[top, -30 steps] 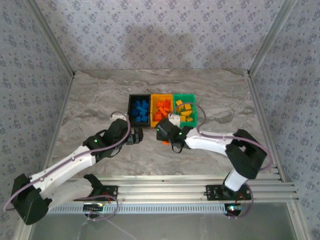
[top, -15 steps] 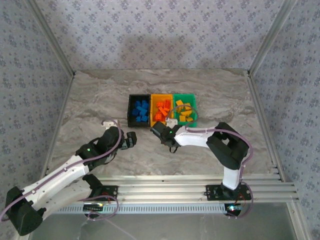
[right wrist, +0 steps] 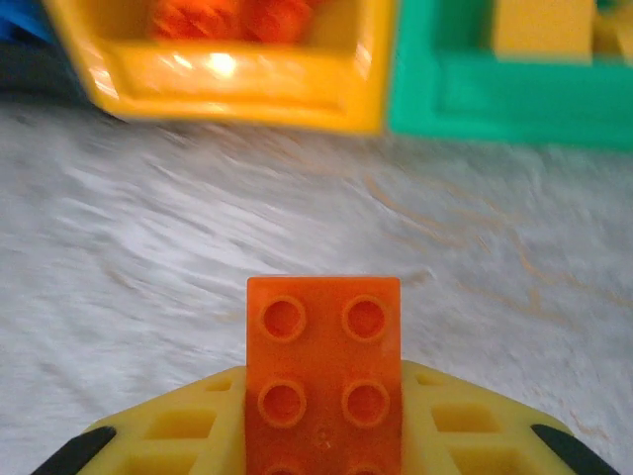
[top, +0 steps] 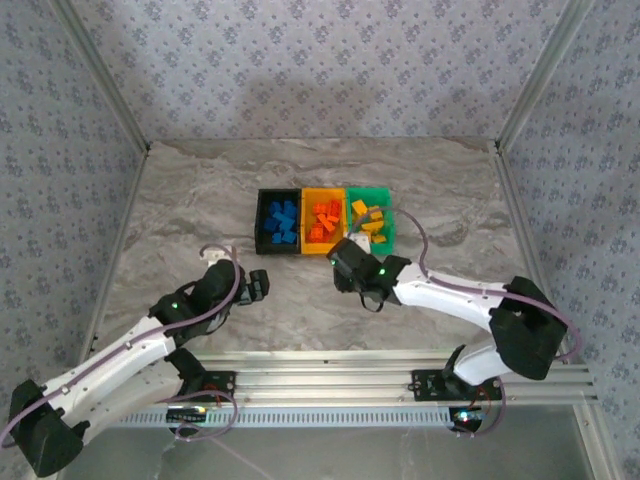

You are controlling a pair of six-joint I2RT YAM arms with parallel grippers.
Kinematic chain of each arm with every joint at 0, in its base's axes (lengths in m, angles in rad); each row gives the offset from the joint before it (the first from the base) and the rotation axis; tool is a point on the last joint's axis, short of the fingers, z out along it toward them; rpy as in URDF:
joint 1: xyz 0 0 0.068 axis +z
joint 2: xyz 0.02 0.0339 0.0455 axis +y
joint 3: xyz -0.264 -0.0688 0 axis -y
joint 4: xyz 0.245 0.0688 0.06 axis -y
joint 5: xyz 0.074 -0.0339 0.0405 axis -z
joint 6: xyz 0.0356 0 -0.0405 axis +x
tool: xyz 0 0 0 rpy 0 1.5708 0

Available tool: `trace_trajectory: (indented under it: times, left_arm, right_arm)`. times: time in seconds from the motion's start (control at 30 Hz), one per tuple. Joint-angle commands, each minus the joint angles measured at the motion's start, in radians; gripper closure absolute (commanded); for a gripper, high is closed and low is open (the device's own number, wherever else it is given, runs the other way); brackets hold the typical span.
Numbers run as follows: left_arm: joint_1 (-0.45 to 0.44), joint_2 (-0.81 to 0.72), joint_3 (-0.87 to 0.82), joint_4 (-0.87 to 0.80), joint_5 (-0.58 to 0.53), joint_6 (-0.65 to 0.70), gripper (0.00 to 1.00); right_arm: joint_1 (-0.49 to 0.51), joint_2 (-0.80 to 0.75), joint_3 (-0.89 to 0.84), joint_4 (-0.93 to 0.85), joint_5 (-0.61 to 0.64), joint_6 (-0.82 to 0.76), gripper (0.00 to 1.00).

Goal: Sort the legos into containers by color

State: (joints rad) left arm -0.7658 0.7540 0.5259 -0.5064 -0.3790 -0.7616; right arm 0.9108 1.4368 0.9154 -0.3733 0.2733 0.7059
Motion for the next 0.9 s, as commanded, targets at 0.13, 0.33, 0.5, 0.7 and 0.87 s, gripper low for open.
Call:
trace_trajectory:
  times: [0.13,0.33,0.5,0.7,0.87]
  left_arm:
    - [0.008,-0.074,-0.046,-0.03,-0.011,-0.038,0.0]
    - [0.008,-0.104,-0.068,-0.041,-0.016,-0.057,0.0]
    - [0.008,-0.11,-0.072,-0.05,-0.023,-0.067,0.0]
    - [0.008,-0.111,-0.067,-0.053,-0.041,-0.067,0.0]
    - [0.007,-0.111,-0.049,-0.033,-0.085,-0.055,0.0]
  right_arm:
    - [-0.112,0.212,0.304,0.001,-0.066,-0.178,0.68]
    - [-0.188,0.488,0.583,-0.022,-0.049,-0.237,0.66]
    - [-0.216,0.616,0.739,-0.035,-0.046,-0.284,0.54]
    - [-0.212,0.504,0.681,0.083,-0.059,-0.333,0.2]
    - [-0.201,0.242,0.418,0.235,-0.073,-0.322,0.15]
